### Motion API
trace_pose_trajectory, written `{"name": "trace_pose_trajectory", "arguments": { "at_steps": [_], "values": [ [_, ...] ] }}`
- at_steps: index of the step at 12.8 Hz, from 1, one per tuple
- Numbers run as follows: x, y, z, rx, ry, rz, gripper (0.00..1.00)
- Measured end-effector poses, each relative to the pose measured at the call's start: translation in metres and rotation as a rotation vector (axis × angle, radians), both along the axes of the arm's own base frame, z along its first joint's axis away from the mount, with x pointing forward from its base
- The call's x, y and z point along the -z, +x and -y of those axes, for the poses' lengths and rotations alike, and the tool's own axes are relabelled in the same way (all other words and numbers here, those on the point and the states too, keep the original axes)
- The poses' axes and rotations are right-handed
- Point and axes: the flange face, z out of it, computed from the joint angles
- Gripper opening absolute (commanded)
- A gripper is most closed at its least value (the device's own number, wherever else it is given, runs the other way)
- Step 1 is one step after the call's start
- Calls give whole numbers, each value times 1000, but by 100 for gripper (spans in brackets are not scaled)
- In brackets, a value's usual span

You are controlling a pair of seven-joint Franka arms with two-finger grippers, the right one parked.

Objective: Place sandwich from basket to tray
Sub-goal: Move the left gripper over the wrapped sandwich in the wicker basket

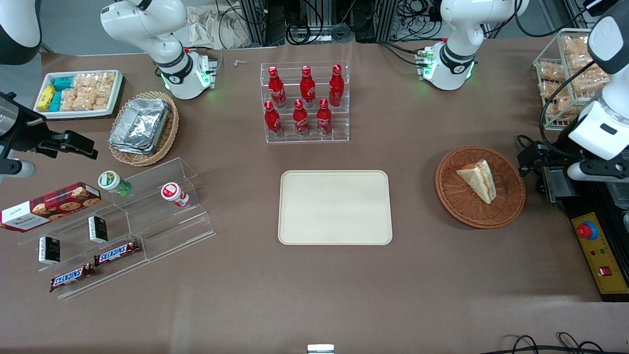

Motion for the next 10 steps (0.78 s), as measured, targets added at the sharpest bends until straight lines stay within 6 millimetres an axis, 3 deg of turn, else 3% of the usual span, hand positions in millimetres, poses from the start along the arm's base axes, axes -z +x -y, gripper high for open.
{"name": "trace_pose_trajectory", "arguments": {
  "at_steps": [6, 10],
  "values": [
    [4, 11, -1, 2, -4, -75, 100],
    [32, 4, -1, -19, -1, -135, 100]
  ]
}}
